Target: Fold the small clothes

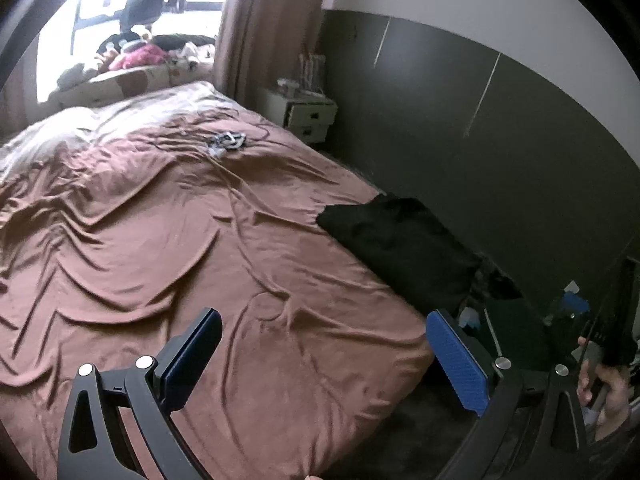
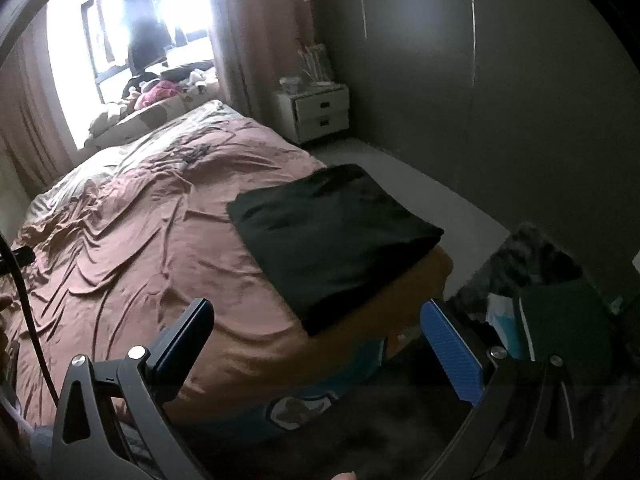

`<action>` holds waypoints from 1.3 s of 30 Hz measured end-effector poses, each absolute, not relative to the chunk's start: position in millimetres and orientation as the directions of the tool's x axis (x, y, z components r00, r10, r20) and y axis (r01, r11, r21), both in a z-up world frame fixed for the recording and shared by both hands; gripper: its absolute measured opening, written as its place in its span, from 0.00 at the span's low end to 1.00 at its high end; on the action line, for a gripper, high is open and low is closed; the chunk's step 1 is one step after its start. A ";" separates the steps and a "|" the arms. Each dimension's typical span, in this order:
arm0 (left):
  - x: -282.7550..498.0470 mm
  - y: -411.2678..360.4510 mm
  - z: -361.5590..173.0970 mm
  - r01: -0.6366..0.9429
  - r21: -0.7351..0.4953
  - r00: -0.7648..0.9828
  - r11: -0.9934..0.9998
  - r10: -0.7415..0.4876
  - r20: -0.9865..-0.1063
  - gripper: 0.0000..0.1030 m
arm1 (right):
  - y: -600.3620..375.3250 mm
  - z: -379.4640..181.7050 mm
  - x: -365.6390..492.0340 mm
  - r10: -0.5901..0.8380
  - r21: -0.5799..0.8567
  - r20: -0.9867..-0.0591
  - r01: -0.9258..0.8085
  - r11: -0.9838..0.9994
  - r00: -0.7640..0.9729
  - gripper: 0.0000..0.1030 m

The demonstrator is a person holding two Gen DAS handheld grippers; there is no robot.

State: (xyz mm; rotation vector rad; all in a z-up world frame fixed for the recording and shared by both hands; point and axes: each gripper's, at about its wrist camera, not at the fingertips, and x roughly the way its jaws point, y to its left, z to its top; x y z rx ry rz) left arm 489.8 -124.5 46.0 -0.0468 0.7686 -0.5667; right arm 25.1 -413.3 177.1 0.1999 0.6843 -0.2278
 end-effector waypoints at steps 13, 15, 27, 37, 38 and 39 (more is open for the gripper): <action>408.1 -72.5 50.2 0.423 -0.196 0.665 0.885 -0.450 -0.597 1.00 | -368.9 185.4 -14.7 -0.105 0.113 -0.591 0.211 0.971 0.800 1.00; 395.4 -64.3 49.9 0.411 -0.192 0.679 0.891 -0.440 -0.588 1.00 | -361.3 185.2 -22.3 -0.101 0.112 -0.576 0.201 0.973 0.811 1.00; 334.6 -19.8 47.4 0.349 -0.200 0.753 0.916 -0.401 -0.522 1.00 | -333.4 160.2 -49.0 -0.071 0.125 -0.543 0.164 0.979 0.837 1.00; 289.0 13.2 30.6 0.259 -0.173 0.813 0.950 -0.311 -0.492 1.00 | -311.5 147.1 -64.1 -0.072 0.087 -0.518 0.136 0.987 0.853 1.00; 282.0 15.8 28.1 0.246 -0.162 0.820 0.956 -0.294 -0.491 1.00 | -309.5 146.8 -66.1 -0.070 0.083 -0.511 0.130 0.988 0.857 1.00; 278.5 16.8 26.3 0.237 -0.153 0.823 0.959 -0.282 -0.493 1.00 | -308.5 145.7 -69.4 -0.069 0.081 -0.504 0.127 0.989 0.861 1.00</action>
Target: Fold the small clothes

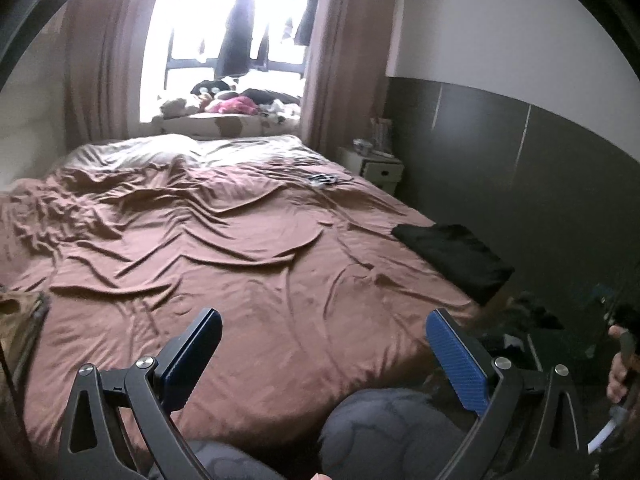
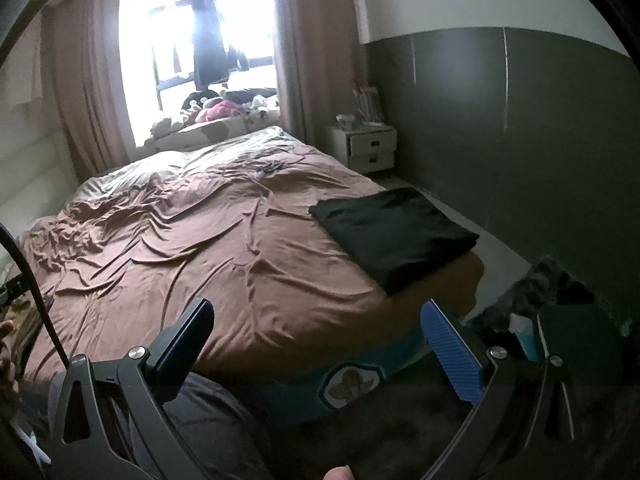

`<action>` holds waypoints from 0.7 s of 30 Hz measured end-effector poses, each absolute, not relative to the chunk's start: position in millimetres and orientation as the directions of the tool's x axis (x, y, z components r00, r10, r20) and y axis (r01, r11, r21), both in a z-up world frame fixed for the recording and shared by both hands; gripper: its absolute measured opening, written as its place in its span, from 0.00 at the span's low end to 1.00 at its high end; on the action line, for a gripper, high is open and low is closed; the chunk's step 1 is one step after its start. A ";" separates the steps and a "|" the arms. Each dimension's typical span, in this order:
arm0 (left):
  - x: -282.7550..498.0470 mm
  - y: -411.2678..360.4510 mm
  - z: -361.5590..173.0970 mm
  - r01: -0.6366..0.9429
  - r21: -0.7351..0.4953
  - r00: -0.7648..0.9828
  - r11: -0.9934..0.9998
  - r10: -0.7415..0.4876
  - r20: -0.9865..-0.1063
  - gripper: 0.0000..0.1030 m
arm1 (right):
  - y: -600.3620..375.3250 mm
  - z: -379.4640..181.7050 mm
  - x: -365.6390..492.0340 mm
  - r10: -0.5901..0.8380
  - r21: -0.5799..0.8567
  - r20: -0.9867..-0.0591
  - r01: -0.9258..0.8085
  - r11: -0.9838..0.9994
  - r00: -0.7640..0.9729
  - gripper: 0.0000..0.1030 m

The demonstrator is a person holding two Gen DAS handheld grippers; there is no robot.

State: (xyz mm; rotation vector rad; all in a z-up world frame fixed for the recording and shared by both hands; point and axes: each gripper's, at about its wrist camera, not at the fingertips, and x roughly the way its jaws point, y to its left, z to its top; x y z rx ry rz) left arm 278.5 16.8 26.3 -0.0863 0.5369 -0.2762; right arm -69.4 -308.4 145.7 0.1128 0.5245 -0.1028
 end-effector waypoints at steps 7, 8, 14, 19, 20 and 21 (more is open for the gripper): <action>245.2 18.3 13.9 0.188 -0.119 0.851 0.975 -0.222 -0.475 1.00 | -293.1 128.8 -82.1 -0.050 0.068 -0.470 0.093 0.993 0.881 1.00; 238.2 18.4 12.8 0.170 -0.115 0.863 0.979 -0.204 -0.461 1.00 | -292.3 126.0 -86.0 -0.047 0.069 -0.466 0.089 0.994 0.884 1.00; 216.6 12.3 6.7 0.127 -0.097 0.883 0.987 -0.157 -0.442 1.00 | -286.7 106.8 -96.0 -0.015 0.065 -0.453 0.050 0.997 0.891 1.00; 200.1 -2.4 1.4 0.116 -0.061 0.892 0.991 -0.130 -0.434 1.00 | -284.5 89.2 -104.1 0.013 0.093 -0.453 0.033 0.995 0.891 1.00; 196.8 -5.7 -0.2 0.118 -0.056 0.893 0.991 -0.131 -0.432 1.00 | -283.2 86.8 -106.6 0.017 0.094 -0.452 0.029 0.995 0.892 1.00; 192.7 -8.0 -1.6 0.121 -0.053 0.893 0.991 -0.132 -0.431 1.00 | -283.7 83.4 -107.1 0.019 0.093 -0.452 0.026 0.995 0.892 1.00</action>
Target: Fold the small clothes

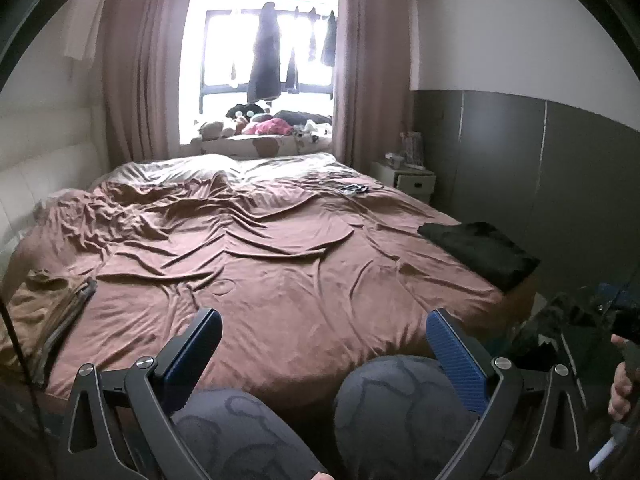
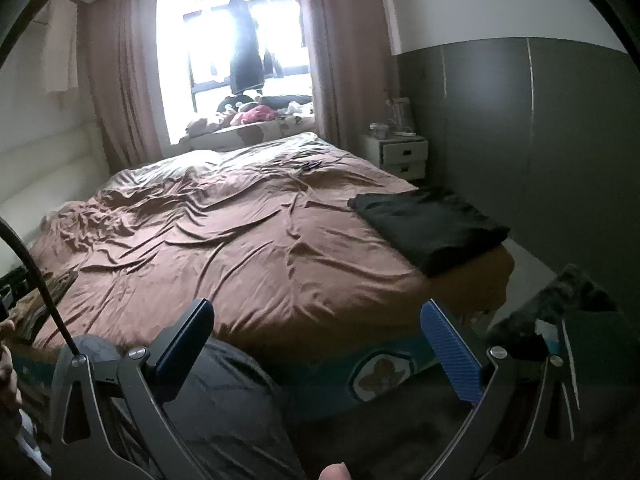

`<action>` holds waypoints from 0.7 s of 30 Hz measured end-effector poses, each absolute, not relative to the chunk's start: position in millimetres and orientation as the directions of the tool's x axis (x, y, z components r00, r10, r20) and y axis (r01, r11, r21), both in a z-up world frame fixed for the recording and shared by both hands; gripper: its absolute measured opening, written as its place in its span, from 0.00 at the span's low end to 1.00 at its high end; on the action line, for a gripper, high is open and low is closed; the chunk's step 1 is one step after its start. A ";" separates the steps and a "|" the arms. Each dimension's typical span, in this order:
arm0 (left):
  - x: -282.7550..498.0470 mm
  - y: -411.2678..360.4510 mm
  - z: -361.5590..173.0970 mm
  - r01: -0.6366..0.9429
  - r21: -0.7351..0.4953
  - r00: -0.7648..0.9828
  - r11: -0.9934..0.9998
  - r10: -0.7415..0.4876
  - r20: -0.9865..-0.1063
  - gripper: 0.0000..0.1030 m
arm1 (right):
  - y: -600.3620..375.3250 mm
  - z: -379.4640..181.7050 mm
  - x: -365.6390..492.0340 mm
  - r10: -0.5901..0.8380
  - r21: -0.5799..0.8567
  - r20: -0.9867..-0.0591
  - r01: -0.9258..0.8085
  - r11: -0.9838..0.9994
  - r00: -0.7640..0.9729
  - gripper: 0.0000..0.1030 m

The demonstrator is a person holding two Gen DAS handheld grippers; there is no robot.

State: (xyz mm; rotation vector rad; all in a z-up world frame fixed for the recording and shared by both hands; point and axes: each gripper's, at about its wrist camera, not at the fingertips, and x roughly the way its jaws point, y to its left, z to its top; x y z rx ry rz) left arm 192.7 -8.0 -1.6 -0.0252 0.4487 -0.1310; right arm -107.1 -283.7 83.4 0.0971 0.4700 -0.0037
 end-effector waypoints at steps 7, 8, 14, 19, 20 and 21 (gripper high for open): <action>176.6 -19.6 -8.8 0.123 -0.044 0.898 0.991 -0.130 -0.420 1.00 | -279.2 74.6 -114.8 0.027 0.059 -0.465 0.000 0.998 0.885 1.00; 176.2 -20.2 -10.5 0.120 -0.048 0.898 0.992 -0.129 -0.420 1.00 | -278.8 75.5 -115.7 0.028 0.055 -0.464 -0.003 0.998 0.885 1.00; 175.6 -22.7 -13.1 0.117 -0.040 0.900 0.992 -0.123 -0.419 1.00 | -277.1 78.0 -121.1 0.043 0.061 -0.463 -0.017 0.998 0.885 1.00; 174.3 -24.1 -16.9 0.116 -0.044 0.898 0.992 -0.124 -0.423 1.00 | -275.9 75.5 -123.7 0.043 0.063 -0.465 -0.015 0.998 0.884 1.00; 174.4 -23.6 -17.5 0.116 -0.048 0.897 0.992 -0.125 -0.425 1.00 | -275.9 75.3 -123.6 0.043 0.063 -0.464 -0.015 0.998 0.885 1.00; 173.9 -23.0 -18.1 0.114 -0.051 0.896 0.992 -0.125 -0.425 1.00 | -275.9 75.6 -123.3 0.046 0.065 -0.466 -0.018 0.998 0.884 1.00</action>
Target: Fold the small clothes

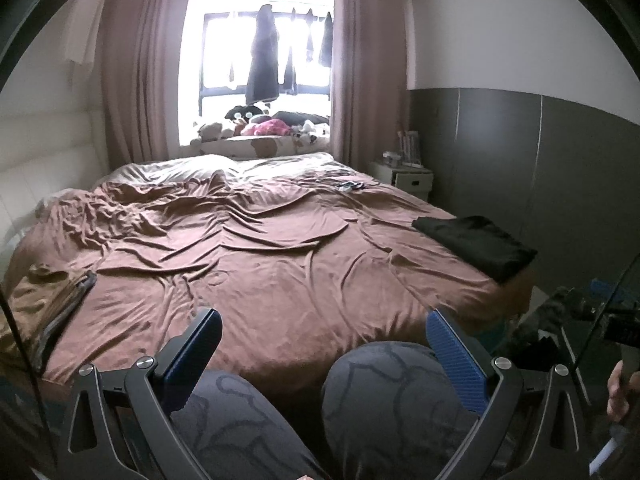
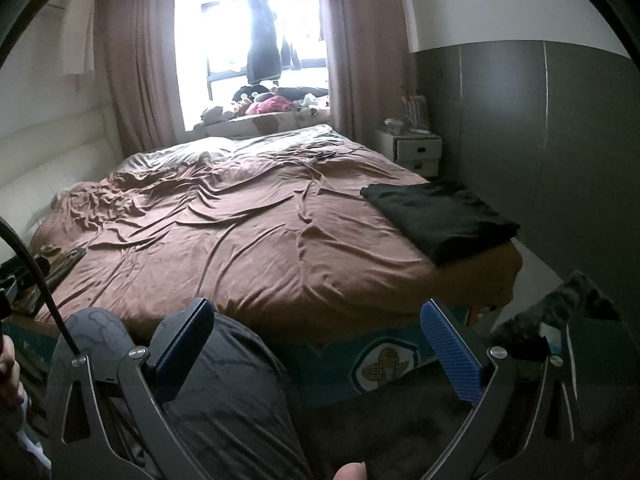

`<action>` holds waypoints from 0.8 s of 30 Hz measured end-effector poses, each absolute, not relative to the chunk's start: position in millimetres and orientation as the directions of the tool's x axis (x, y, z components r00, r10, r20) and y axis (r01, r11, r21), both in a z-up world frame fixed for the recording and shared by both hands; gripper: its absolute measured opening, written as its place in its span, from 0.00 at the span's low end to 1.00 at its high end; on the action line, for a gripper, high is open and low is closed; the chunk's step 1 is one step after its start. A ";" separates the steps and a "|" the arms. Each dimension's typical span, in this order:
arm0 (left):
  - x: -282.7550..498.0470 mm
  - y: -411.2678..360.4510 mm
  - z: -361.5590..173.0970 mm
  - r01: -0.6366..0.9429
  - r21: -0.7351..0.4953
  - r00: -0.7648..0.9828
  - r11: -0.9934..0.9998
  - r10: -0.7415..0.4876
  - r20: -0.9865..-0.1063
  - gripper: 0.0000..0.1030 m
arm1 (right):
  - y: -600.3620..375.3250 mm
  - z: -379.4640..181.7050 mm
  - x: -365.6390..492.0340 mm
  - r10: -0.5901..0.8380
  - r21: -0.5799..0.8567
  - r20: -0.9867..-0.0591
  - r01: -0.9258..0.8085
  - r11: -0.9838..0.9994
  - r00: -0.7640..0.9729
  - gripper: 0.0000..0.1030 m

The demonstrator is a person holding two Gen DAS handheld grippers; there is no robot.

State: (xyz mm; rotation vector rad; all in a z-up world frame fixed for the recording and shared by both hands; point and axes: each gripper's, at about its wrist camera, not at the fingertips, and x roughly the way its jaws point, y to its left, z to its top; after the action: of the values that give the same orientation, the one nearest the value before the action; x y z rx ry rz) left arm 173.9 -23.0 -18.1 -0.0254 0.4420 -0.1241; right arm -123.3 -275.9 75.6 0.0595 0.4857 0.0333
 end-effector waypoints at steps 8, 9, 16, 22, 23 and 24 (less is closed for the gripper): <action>170.8 -17.2 -20.5 0.102 -0.071 0.897 0.992 -0.123 -0.424 1.00 | -265.4 74.6 -122.3 0.043 0.053 -0.478 -0.021 0.998 0.877 1.00; 170.2 -16.5 -20.5 0.100 -0.071 0.898 0.992 -0.121 -0.423 1.00 | -264.3 74.9 -122.2 0.041 0.049 -0.477 -0.020 0.999 0.878 1.00; 170.6 -12.7 -22.4 0.098 -0.080 0.895 0.992 -0.123 -0.429 1.00 | -259.3 75.7 -121.6 0.047 0.048 -0.486 -0.027 0.998 0.873 1.00; 170.6 -11.3 -23.3 0.097 -0.082 0.894 0.992 -0.123 -0.431 1.00 | -254.1 74.6 -122.8 0.048 0.035 -0.490 -0.036 0.999 0.870 1.00; 170.5 -11.2 -23.3 0.096 -0.082 0.894 0.992 -0.122 -0.431 1.00 | -254.4 74.9 -123.0 0.055 0.043 -0.493 -0.039 0.998 0.869 1.00; 170.3 -11.0 -23.4 0.097 -0.082 0.894 0.992 -0.123 -0.431 1.00 | -254.4 75.6 -123.5 0.055 0.045 -0.492 -0.038 0.998 0.869 1.00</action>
State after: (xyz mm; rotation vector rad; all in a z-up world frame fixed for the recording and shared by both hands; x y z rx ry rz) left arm 170.3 -11.0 -23.4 -0.0590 0.4501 -0.1140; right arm -123.5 -254.4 75.6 0.0347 0.5153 0.0486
